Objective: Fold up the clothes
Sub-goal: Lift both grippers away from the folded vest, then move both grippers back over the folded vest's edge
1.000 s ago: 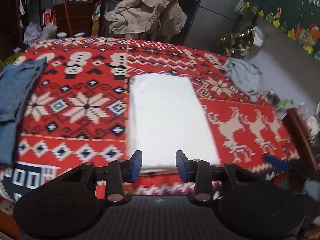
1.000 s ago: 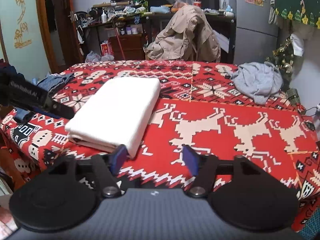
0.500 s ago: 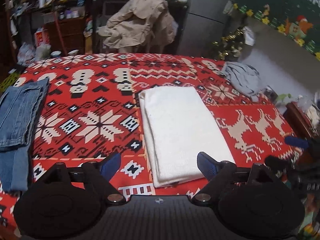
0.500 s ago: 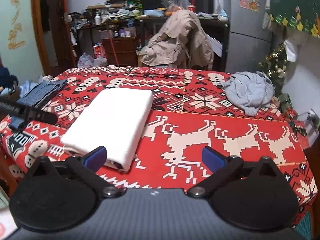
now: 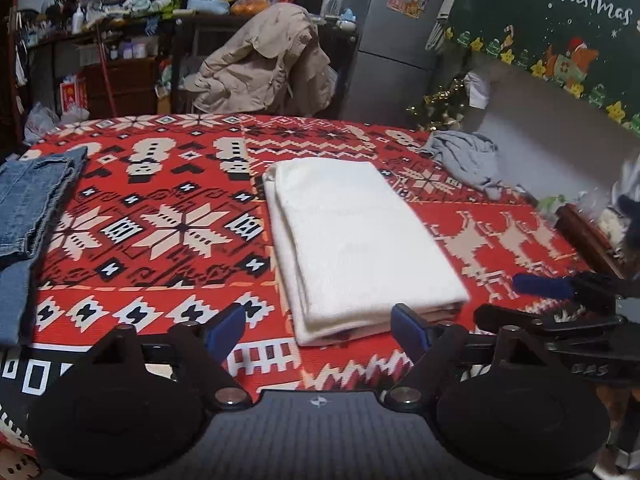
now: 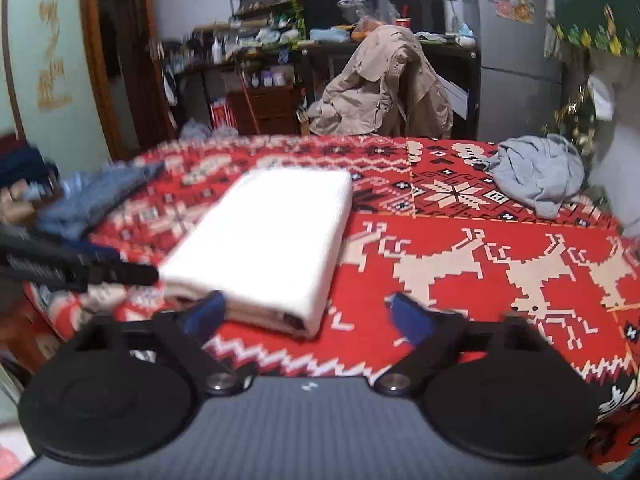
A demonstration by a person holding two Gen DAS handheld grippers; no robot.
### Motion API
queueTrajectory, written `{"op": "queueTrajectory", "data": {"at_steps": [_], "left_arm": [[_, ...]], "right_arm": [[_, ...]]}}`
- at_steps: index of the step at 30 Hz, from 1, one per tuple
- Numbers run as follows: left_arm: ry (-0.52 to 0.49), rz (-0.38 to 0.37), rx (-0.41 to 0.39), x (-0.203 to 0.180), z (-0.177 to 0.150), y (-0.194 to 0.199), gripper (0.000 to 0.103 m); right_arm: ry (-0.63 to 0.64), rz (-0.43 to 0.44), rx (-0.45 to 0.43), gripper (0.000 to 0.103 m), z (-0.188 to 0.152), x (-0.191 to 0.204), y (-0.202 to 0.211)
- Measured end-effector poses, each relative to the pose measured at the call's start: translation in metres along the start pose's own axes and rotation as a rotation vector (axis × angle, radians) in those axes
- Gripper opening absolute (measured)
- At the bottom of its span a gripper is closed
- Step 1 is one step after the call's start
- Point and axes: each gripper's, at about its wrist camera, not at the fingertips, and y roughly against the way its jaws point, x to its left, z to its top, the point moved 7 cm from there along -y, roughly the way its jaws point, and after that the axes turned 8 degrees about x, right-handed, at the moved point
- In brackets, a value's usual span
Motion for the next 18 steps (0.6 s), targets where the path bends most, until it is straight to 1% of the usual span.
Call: {"op": "queueTrajectory", "data": {"at_steps": [1,2,3,4,6,7,8,10,12,14,18], "left_arm": [[-0.002,0.015,-0.004,0.000,-0.002,-0.002,0.069],[0.009,0.017,-0.005,0.002,-0.004,-0.004,0.068],[0.029,0.012,-0.002,0.003,-0.005,-0.006,0.067],[0.051,-0.001,0.007,0.005,-0.006,-0.008,0.067],[0.091,-0.031,0.020,0.007,-0.008,-0.011,0.067],[0.103,-0.039,0.023,0.007,-0.009,-0.012,0.067],[0.113,-0.044,0.026,0.007,-0.009,-0.014,0.067],[0.122,-0.058,0.031,0.005,-0.011,-0.015,0.067],[0.132,-0.065,0.041,0.004,-0.012,-0.017,0.068],[0.137,-0.072,0.050,0.004,-0.013,-0.018,0.068],[0.119,-0.049,0.058,0.003,-0.013,-0.022,0.068]], "right_arm": [[0.009,-0.003,0.009,0.056,-0.003,0.004,-0.004],[0.018,-0.011,0.016,0.045,-0.004,0.007,-0.007],[0.026,-0.022,0.023,0.039,-0.006,0.010,-0.010],[0.034,-0.033,0.033,0.030,-0.007,0.012,-0.014],[0.038,-0.064,0.046,0.029,-0.008,0.012,-0.020],[0.029,-0.074,0.052,0.026,-0.009,0.010,-0.023],[0.018,-0.083,0.059,0.019,-0.009,0.008,-0.026],[-0.012,-0.084,0.074,0.014,-0.010,0.004,-0.031],[-0.037,-0.072,0.080,0.013,-0.010,0.000,-0.034],[-0.028,-0.074,0.077,0.013,-0.010,0.002,-0.035],[-0.015,-0.093,0.069,0.014,-0.009,0.005,-0.037]]}}
